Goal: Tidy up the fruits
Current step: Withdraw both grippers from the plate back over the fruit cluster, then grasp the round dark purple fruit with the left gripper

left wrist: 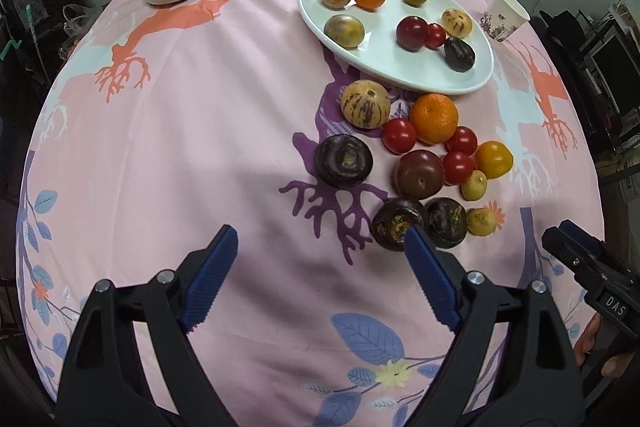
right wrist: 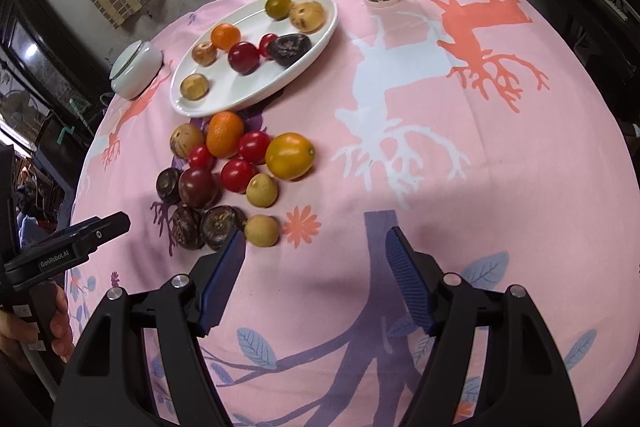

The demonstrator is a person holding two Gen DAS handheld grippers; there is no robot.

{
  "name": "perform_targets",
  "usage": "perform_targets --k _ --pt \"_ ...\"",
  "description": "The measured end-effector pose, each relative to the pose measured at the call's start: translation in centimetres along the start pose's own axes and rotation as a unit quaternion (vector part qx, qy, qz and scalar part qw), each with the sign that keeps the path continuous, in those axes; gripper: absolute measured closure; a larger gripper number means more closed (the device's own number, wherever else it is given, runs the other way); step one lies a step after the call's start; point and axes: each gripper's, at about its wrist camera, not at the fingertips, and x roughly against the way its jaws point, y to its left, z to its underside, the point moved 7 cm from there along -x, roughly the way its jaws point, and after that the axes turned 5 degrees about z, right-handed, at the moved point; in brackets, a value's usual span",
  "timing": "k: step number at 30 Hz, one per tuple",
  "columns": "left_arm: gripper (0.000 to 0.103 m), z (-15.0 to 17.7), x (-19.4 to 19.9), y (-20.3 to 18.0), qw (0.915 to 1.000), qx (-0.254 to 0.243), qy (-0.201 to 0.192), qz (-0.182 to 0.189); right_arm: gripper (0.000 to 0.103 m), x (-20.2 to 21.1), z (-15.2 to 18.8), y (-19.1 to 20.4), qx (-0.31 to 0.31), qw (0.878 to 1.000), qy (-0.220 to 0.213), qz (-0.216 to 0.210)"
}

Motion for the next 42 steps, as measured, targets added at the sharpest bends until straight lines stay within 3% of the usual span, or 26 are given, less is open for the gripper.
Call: perform_targets --k 10,21,34,37,41,42 --pt "0.016 2.2 -1.9 0.6 0.9994 -0.006 0.035 0.005 0.030 -1.8 2.2 3.0 0.051 0.998 0.019 -0.015" --pt "0.016 1.7 -3.6 2.5 0.9974 0.045 0.053 0.020 0.030 -4.1 2.3 4.0 0.080 0.996 0.043 -0.009" --pt "0.016 -0.6 -5.2 0.9 0.9993 -0.002 0.035 0.013 0.030 -4.5 2.0 3.8 0.052 0.996 0.063 -0.031" --pt "0.019 -1.5 -5.7 0.5 0.9992 -0.004 0.033 0.021 0.030 -4.3 1.9 3.5 0.044 0.997 0.057 -0.031" --pt "0.046 -2.4 -6.5 -0.4 0.9982 -0.013 0.039 0.043 0.030 -3.7 1.6 3.8 0.057 0.996 0.050 -0.036" --pt "0.047 -2.6 -6.7 -0.6 0.9982 -0.021 0.040 0.041 0.030 -3.6 1.5 3.9 0.058 0.996 0.048 -0.037"
